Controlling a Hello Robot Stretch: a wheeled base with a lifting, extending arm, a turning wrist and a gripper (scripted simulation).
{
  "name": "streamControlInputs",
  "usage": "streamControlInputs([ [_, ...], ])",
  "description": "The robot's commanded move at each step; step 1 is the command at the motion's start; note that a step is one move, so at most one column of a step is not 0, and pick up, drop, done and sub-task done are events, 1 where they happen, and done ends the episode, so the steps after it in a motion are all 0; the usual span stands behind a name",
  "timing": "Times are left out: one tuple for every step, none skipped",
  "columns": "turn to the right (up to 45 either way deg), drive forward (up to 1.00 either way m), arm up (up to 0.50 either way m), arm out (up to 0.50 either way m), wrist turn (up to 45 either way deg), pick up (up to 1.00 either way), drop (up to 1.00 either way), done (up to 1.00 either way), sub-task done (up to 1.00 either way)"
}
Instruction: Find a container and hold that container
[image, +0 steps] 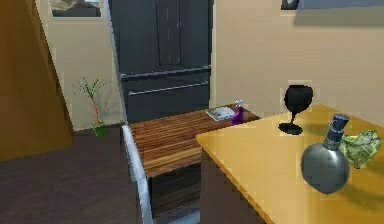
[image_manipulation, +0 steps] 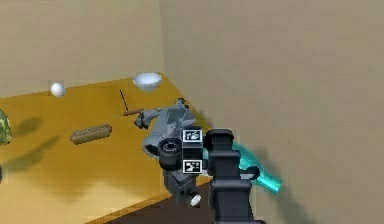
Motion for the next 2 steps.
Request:
streamControlInputs([
  [0.0,0.0,0.08,0.0,0.0,0.0,0.0,0.0,0.0],
  [0.0,0.0,0.0,0.0,0.0,0.0,0.0,1.0,0.0],
])
